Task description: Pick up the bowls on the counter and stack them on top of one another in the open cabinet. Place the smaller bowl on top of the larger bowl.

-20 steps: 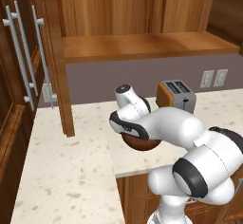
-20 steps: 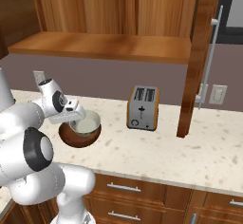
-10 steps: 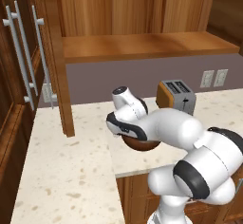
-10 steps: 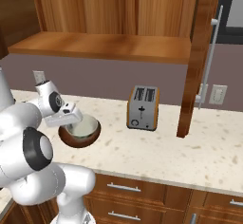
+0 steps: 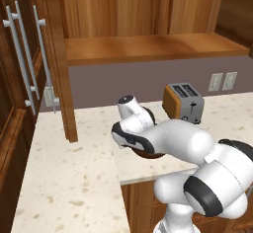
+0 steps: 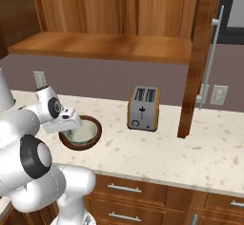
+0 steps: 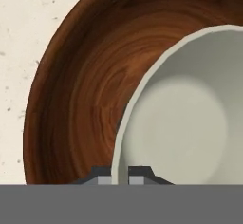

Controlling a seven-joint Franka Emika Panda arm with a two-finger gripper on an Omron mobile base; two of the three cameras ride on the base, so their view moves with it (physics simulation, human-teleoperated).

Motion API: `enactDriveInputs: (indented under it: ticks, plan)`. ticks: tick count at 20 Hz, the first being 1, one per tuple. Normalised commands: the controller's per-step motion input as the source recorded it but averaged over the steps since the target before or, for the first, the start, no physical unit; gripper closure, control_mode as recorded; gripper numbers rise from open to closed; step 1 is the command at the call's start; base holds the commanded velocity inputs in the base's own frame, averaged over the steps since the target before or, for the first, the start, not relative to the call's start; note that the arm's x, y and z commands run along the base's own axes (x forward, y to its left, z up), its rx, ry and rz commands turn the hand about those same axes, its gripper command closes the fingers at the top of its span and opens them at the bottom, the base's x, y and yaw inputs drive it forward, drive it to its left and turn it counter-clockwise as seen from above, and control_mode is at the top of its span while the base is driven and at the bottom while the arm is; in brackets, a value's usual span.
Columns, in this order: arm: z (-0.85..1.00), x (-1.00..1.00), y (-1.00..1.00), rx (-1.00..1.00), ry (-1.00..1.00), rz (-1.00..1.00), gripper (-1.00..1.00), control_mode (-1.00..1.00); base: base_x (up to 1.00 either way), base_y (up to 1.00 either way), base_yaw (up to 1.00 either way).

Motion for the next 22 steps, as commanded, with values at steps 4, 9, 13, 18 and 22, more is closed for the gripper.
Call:
enactDriveInputs:
  ticks: [4,9,13,18,22]
  plan:
    - [-0.04,0.0,0.1,0.0,0.01,0.0,1.0,-1.0,0.0,0.0,0.0]
    - [-0.01,0.0,0.15,0.0,0.01,0.0,-1.0,-1.0,0.0,0.0,0.0]
    - [0.07,0.0,0.03,0.0,0.0,0.0,-1.0,-1.0,0.0,0.0,0.0]
    - [0.21,-0.01,0.0,0.0,0.0,0.0,-1.0,-1.0,0.0,0.0,0.0]
    - [0.27,-0.06,0.03,0.0,0.0,0.0,-1.0,-1.0,0.0,0.0,0.0]
